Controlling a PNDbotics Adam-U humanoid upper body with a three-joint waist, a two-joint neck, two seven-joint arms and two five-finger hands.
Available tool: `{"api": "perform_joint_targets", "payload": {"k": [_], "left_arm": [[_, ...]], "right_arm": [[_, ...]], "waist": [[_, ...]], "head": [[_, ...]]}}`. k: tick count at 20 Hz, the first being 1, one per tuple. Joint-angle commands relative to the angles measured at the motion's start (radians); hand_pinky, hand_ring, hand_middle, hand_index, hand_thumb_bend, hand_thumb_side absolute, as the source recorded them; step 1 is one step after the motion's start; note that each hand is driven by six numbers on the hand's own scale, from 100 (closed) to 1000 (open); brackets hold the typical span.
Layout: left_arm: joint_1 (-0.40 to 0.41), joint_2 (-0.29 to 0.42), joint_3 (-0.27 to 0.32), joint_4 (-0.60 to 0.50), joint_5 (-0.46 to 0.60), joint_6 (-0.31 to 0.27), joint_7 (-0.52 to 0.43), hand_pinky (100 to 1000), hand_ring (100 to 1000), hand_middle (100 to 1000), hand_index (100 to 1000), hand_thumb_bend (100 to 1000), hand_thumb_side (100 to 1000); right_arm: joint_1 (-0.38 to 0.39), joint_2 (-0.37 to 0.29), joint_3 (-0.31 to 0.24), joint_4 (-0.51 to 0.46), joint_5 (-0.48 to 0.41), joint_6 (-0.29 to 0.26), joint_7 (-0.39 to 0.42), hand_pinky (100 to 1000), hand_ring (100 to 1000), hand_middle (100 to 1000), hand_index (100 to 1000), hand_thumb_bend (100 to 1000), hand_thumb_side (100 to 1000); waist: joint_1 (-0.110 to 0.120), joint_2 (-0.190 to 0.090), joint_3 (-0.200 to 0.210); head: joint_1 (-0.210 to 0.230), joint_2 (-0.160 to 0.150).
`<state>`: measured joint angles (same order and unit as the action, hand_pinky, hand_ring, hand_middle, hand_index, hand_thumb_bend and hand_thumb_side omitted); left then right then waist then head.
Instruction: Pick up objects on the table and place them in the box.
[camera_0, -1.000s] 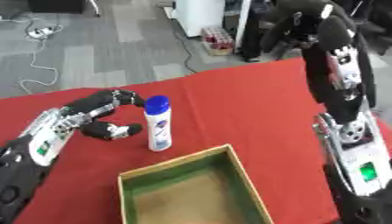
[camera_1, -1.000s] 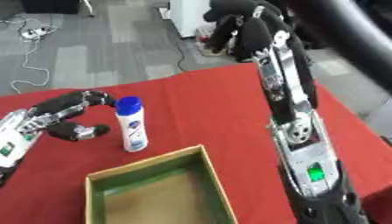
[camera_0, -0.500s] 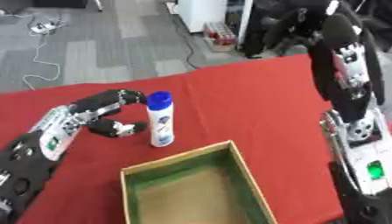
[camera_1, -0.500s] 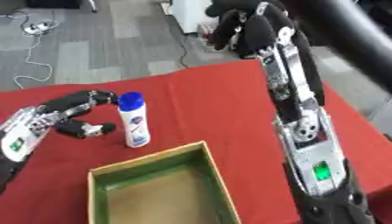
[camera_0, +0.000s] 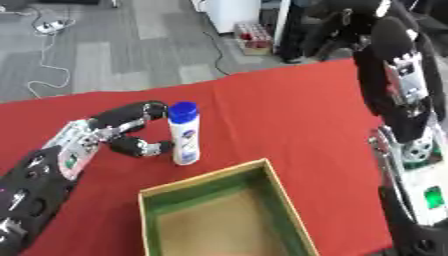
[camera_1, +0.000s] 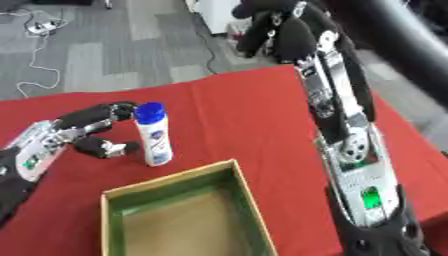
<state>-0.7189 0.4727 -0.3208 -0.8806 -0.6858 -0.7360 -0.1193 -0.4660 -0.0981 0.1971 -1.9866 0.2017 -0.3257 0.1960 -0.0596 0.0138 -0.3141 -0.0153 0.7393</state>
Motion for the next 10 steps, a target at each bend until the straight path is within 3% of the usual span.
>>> {"api": "perform_joint_targets", "payload": {"k": [1,6,10], "left_arm": [[-0.031,0.009,0.017,0.003,-0.021,0.002,0.015,1000,947,820,907,313,1000],[-0.036,0.002,0.024,0.014,-0.012,0.002,0.039,1000,956,830,918,313,1000],[-0.04,-0.015,0.026,0.023,0.082,0.015,0.042,1000,939,812,928,313,1000]], "right_arm": [[-0.022,0.01,0.004,-0.013,-0.008,0.0,0.013,459,525,672,808,100,1000],[-0.03,0.02,0.009,-0.013,-0.013,-0.001,0.026,460,526,674,809,100,1000],[-0.034,0.026,0.011,-0.013,-0.015,-0.003,0.035,461,527,676,810,100,1000]], "waist": [[0.004,-0.006,-0.006],[0.006,-0.002,-0.015],[0.006,-0.001,-0.02]], "head": [[0.017,-0.019],[0.031,-0.019],[0.042,-0.022]]}}
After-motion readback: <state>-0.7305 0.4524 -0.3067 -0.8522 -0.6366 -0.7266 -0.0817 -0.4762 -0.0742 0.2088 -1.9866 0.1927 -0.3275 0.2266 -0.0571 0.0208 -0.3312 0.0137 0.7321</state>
